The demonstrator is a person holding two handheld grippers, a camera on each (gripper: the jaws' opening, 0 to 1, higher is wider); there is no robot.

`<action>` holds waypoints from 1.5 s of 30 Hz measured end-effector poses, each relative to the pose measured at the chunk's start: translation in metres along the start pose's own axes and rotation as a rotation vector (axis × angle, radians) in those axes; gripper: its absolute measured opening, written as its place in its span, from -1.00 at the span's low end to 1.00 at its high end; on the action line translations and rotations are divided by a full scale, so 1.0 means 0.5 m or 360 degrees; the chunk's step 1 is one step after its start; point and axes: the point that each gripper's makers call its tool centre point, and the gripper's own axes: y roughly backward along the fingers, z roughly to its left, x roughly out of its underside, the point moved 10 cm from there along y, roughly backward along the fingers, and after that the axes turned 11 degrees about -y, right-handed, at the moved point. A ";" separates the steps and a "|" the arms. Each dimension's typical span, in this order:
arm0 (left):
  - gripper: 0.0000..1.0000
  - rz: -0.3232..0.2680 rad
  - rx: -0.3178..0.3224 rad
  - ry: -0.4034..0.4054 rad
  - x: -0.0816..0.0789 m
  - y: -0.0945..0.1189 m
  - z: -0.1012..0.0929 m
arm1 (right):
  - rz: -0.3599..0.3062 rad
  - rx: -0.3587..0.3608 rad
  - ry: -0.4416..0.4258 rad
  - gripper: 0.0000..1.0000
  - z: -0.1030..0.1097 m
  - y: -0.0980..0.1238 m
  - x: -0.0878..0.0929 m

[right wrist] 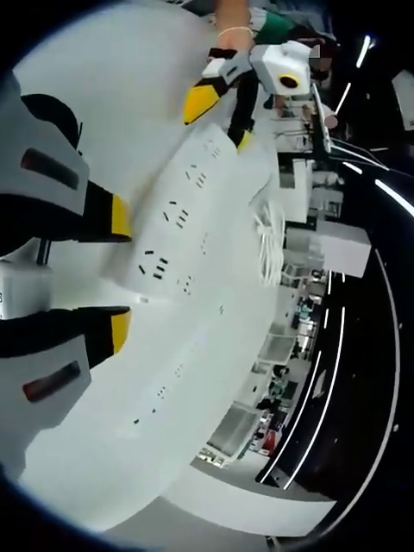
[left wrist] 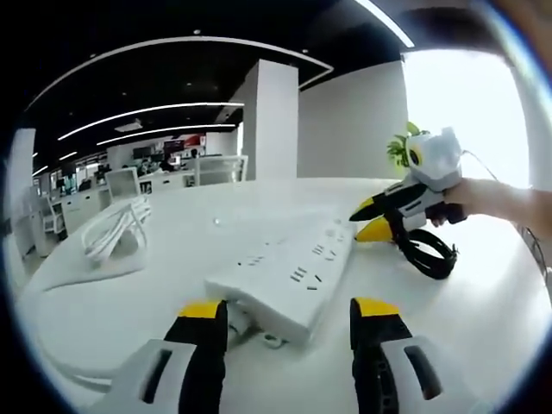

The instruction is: Straighten the power strip on the desk, plug the charger into it

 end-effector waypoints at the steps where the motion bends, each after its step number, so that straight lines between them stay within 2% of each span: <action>1: 0.17 0.0002 0.0002 0.0001 0.000 0.000 0.000 | 0.0001 0.0000 0.0001 -0.44 0.000 0.000 0.000; 9: 0.15 0.0018 0.0005 -0.0011 -0.001 0.001 0.001 | 0.0026 -0.0027 0.0033 -0.58 0.009 -0.001 -0.003; 19: 0.11 0.0032 0.0010 -0.0027 -0.002 -0.001 0.006 | 0.0026 -0.0037 0.0012 -0.58 0.006 0.000 -0.003; 30: 0.02 0.0046 0.0024 -0.0089 0.000 0.000 0.014 | 0.0053 0.0008 -0.0040 -0.63 0.008 0.003 -0.003; 45: 0.00 0.0066 0.0050 -0.0123 -0.003 -0.006 0.029 | 0.0092 0.0031 -0.0044 -0.65 0.014 0.010 -0.007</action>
